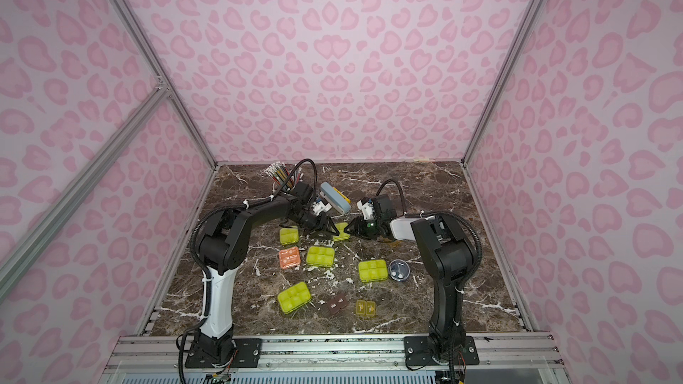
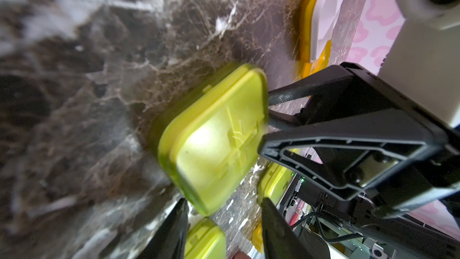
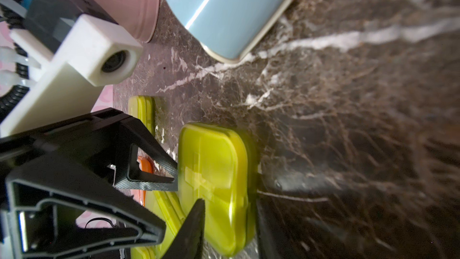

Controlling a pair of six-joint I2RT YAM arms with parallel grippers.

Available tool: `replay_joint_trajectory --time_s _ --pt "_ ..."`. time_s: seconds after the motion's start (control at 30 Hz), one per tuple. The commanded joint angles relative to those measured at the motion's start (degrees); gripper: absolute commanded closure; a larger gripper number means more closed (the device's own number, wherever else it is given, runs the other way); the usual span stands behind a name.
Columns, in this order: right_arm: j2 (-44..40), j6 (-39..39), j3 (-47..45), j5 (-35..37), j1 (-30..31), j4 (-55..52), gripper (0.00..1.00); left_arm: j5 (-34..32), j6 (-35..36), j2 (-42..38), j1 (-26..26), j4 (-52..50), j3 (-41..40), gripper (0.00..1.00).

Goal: Close pillboxes
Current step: Close the lid on the pillbox.

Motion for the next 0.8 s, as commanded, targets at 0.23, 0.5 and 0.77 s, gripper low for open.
replay_joint_trajectory --time_s 0.23,0.5,0.77 --pt "0.08 -1.62 0.56 2.29 1.76 -5.60 0.75 2.73 0.57 -0.12 -0.52 2.61 0.78 0.51" --pt "-0.57 -2.63 1.01 4.68 2.43 -7.77 0.74 2.78 0.71 -0.07 -0.61 2.34 0.87 0.51" --pt "-2.21 -3.16 0.50 5.46 1.96 -8.53 0.57 1.64 1.62 0.52 -0.65 0.01 1.78 0.50"
